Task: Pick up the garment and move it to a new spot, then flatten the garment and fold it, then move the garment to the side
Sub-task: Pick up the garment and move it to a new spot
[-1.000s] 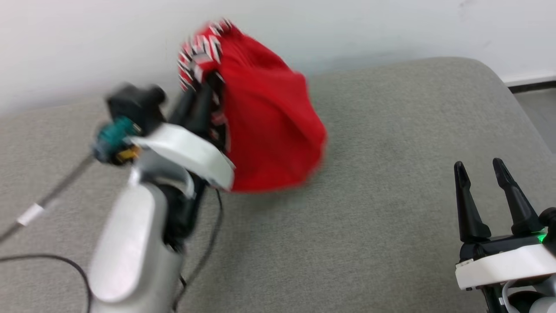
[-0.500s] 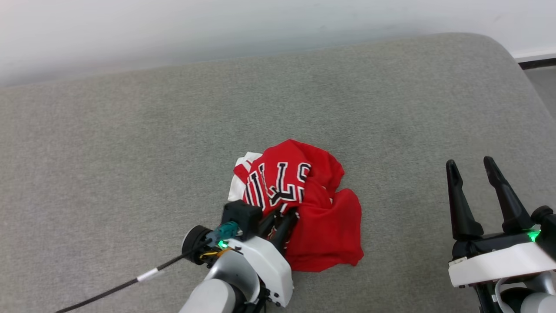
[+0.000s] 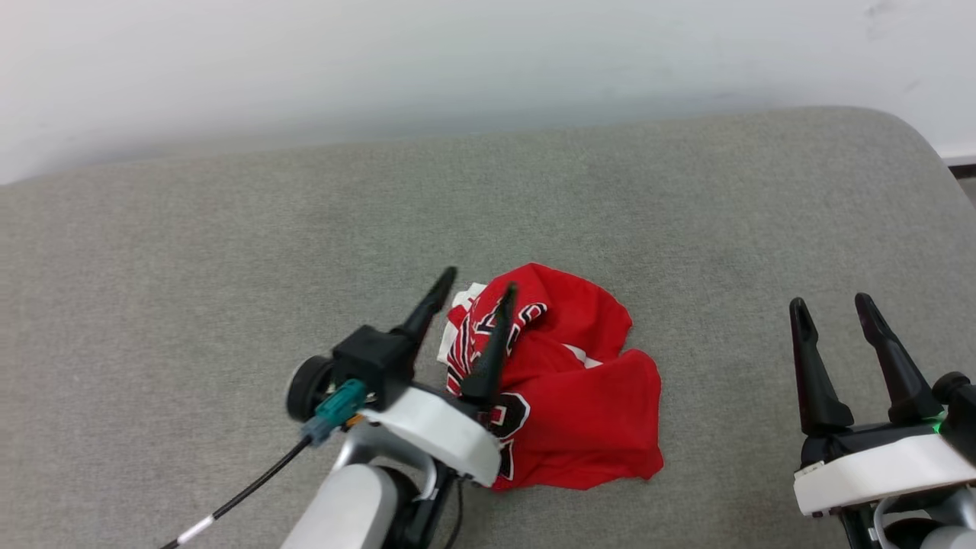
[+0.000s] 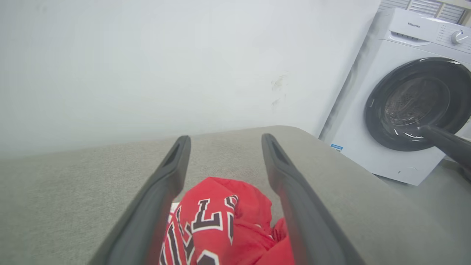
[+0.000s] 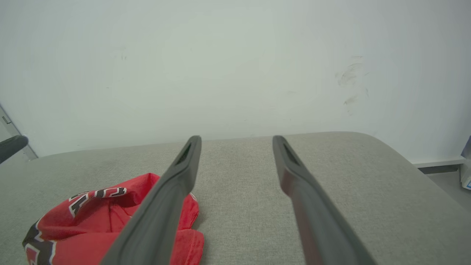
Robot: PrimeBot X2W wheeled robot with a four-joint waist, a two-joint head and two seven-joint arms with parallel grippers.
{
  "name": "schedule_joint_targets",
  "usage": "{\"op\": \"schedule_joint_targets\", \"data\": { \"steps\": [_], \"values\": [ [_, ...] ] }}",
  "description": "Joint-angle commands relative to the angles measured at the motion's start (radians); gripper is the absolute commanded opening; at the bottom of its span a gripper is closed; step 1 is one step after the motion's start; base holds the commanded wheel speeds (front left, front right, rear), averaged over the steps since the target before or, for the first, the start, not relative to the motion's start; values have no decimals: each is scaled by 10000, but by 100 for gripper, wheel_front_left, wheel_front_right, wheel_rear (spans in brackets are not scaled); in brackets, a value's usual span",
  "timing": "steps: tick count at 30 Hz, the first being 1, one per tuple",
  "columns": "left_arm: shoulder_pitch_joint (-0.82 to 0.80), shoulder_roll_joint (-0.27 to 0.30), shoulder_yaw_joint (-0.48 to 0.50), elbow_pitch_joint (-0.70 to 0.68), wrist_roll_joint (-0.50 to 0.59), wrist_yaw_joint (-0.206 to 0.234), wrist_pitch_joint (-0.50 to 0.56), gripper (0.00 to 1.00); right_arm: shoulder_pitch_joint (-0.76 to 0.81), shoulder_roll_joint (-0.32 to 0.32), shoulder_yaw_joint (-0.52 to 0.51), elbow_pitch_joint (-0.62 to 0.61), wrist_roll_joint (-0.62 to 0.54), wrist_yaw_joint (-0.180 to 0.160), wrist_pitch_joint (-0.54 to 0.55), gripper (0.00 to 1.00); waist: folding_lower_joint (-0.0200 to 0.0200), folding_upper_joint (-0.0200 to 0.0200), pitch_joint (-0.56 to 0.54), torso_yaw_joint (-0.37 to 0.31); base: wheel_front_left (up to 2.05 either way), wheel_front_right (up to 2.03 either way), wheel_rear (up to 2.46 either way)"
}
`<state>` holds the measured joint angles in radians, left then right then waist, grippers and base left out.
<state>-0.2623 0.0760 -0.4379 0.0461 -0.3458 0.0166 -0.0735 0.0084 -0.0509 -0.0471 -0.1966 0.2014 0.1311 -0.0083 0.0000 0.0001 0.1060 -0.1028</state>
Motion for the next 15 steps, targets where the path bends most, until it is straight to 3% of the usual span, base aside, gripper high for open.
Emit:
{"op": "schedule_joint_targets", "data": {
  "steps": [1,6,15],
  "values": [
    [174,57,66,-31,-21,64,-79,100,107,10,-23,-34,-20,-7,6,100,0,-1,-110,108,0,0,0],
    [636,610,832,-70,-73,564,-266,100,333,10,-147,-124,-114,-7,189,100,0,-1,-344,308,0,0,0],
    [1767,1542,1780,-279,-154,1078,-451,100,723,10,-286,-187,-287,-7,515,100,0,-1,-798,477,0,0,0]
  ]
}}
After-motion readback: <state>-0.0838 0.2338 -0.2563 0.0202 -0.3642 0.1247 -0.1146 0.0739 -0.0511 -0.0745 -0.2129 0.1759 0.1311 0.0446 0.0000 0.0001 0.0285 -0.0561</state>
